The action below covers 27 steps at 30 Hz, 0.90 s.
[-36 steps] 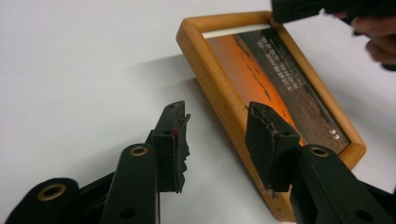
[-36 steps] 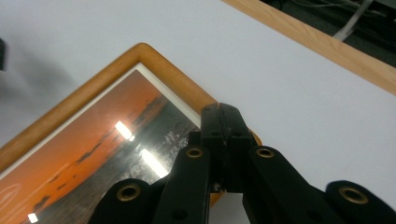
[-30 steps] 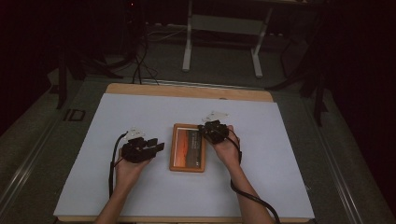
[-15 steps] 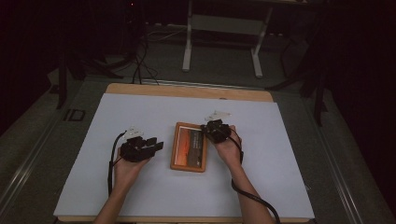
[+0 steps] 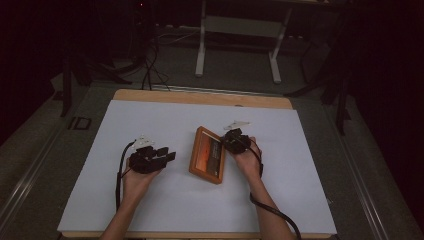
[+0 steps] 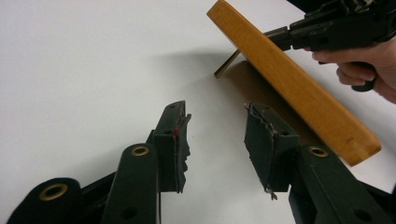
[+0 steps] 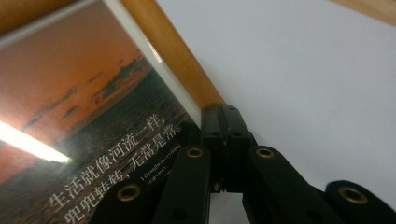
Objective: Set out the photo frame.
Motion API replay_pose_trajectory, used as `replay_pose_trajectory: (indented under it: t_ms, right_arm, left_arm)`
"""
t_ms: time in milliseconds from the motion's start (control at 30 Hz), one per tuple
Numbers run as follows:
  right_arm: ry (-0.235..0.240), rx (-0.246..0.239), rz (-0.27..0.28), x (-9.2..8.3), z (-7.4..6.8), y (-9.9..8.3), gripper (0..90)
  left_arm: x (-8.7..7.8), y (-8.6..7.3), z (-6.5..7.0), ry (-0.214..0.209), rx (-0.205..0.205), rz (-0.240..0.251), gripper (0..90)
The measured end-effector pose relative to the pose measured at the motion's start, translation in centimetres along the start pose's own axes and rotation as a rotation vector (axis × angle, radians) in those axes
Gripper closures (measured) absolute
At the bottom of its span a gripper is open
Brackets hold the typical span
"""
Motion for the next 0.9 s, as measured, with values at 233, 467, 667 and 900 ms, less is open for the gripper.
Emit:
replay_pose_trajectory:
  t_ms: [233, 467, 667, 900]
  right_arm:
    - [0.033, 0.044, 0.012, -0.1, 0.4, -0.1, 89.9]
    - [0.041, 0.054, 0.023, -0.1, 0.5, -0.2, 89.9]
    - [0.041, 0.055, 0.027, -0.1, 0.5, -0.3, 90.0]
    - [0.038, 0.045, 0.03, -0.1, 0.5, -0.3, 90.0]
  left_arm:
    - [0.0, 0.1, 0.3, -0.006, -0.003, -0.005, 57.9]
    - [-0.3, 0.4, 0.8, -0.019, -0.009, -0.005, 58.1]
    - [-0.6, 0.9, 1.6, -0.035, -0.011, -0.004, 53.8]
    - [-0.2, 1.0, 2.8, -0.09, -0.039, -0.027, 40.4]
Point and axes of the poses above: each handheld gripper's, and its own axes: x roughly forward along the jaws, y roughly out of its top, z roughly to its right, the point moved 1 cm from there along x, roughly forward along the jaws, and after that the axes turned 10 degrees about y, right-handed, at the moved point
